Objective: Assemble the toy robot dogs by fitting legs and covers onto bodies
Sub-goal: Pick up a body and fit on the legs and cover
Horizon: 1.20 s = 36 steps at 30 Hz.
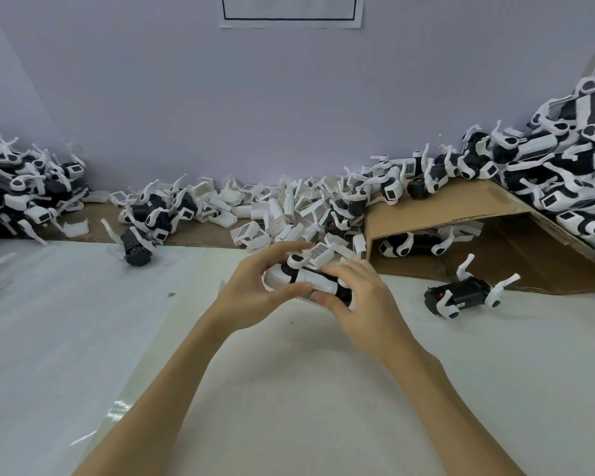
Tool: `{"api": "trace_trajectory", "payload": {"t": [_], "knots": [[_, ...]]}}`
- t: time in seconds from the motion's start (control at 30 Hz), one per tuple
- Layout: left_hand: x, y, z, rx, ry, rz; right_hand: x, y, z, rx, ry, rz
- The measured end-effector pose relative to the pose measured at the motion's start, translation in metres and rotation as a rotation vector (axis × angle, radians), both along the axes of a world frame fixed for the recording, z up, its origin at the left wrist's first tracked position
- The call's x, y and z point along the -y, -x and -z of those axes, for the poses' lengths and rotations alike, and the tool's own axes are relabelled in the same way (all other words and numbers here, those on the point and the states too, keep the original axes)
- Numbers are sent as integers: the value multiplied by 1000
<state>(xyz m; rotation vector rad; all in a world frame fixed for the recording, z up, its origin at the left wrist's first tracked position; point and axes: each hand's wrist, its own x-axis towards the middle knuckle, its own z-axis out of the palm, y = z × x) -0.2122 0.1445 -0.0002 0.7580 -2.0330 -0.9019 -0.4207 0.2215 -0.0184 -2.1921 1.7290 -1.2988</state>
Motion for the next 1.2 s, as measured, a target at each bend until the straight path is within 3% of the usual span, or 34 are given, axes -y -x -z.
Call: {"api": "trace_trajectory", "payload": {"t": [0.1,0.2,0.27,0.4,0.5,0.6,0.7,0.93,1.03,1.13,1.2], "knots": [[-3,3,-1,14,50,-30,-1,2,-1,95,-60,3],[-7,10,0,37,216,-238,-4,-3,-3,379,-284,-115],[-10,12,1,-62,294,-306,-6,-11,-3,484,-353,-188],[-10,8,-4,-239,-32,-87,-6,-22,0,527,-335,-201],[-12,18,2,-302,-17,-195,-7,-26,4,576,-281,-226],[-12,26,4,-505,-198,-402,-8,-33,10,390,-213,-221],[-6,22,4,-520,-278,-479,-4,-40,14,210,-127,-120],[-4,23,11,-462,-248,-518,-3,-26,11,256,-276,-120],[0,19,13,-462,-270,-528,-5,-26,10,204,-310,-42],[1,19,14,-433,-311,-497,-10,-30,0,25,-256,110],[3,19,13,-471,-322,-476,-10,-25,-15,80,-261,159]]}}
